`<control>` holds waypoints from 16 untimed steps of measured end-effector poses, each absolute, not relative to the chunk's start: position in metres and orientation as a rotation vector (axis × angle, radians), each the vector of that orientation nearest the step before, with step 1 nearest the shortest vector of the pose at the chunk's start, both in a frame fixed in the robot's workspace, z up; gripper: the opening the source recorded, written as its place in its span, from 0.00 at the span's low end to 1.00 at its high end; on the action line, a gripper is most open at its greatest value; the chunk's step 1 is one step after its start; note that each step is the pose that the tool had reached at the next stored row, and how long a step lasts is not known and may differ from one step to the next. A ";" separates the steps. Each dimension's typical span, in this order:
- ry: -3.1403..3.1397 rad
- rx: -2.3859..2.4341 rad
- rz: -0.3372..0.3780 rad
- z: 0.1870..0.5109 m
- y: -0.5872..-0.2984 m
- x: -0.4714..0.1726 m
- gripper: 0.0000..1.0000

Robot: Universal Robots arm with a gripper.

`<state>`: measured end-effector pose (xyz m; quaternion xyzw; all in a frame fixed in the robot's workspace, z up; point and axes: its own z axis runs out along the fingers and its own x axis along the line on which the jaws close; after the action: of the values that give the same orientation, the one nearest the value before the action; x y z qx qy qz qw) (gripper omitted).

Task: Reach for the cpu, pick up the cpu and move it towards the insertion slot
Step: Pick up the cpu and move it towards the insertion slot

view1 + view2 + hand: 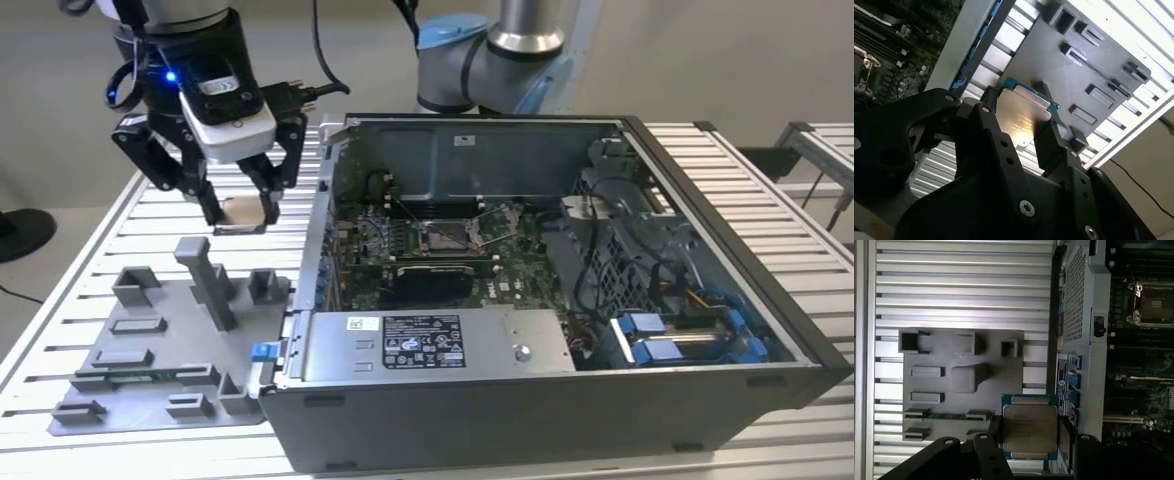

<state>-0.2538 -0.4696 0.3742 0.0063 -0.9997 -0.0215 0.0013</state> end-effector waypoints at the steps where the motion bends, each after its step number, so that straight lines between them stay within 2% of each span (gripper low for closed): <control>1: -3.138 0.020 -0.068 0.374 -0.470 -0.250 0.00; 16: -3.138 0.020 -0.068 0.374 -0.469 -0.212 0.00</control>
<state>-0.2123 -0.4692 0.3743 0.0063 -0.9997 -0.0215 0.0013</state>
